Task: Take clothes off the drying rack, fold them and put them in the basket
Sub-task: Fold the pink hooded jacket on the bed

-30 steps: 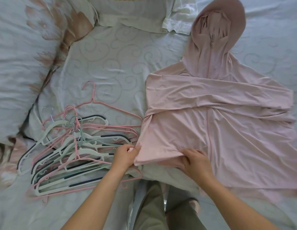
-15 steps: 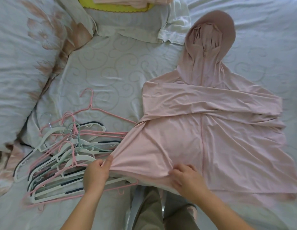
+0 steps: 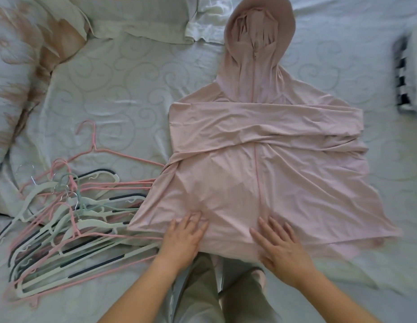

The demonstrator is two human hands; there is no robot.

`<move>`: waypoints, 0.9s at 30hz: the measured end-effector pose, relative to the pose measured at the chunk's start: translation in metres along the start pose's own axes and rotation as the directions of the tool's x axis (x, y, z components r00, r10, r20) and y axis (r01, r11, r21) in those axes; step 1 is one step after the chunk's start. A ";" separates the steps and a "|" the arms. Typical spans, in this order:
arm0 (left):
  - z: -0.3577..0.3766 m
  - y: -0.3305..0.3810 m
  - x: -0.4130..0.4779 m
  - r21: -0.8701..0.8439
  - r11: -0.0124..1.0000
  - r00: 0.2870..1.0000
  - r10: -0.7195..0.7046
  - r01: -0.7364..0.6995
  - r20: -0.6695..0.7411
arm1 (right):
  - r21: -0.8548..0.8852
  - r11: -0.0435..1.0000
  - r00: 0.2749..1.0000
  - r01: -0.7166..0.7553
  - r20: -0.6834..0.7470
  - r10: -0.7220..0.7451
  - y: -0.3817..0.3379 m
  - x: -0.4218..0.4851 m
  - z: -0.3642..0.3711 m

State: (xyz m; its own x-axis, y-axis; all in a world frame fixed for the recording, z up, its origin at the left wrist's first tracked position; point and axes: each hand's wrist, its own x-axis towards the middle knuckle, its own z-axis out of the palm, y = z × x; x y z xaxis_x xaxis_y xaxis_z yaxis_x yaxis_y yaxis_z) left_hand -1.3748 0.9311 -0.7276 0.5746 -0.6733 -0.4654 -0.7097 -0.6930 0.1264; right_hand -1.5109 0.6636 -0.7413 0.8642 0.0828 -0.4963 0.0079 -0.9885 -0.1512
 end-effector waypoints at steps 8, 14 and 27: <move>-0.012 -0.008 0.004 0.031 0.993 0.993 0.110 -0.111 0.031 | 0.084 0.996 0.973 0.040 0.225 -0.058 0.042 -0.042 -0.006; -0.060 -0.020 0.033 -0.151 0.988 1.000 -0.026 0.027 0.006 | 0.265 0.961 0.993 -0.082 0.106 0.055 0.052 -0.044 -0.039; -0.234 -0.105 0.259 -0.408 0.908 0.938 -0.221 0.097 -0.268 | 0.450 0.782 0.842 -0.432 -0.109 0.528 0.161 0.146 -0.202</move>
State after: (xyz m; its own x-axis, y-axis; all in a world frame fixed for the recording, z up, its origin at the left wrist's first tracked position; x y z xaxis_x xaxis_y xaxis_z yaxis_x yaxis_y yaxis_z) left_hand -1.0560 0.7696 -0.6568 0.8050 -0.5471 -0.2294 -0.4220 -0.7999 0.4268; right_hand -1.2823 0.4907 -0.6655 0.7869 -0.4660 -0.4045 -0.5934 -0.7513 -0.2890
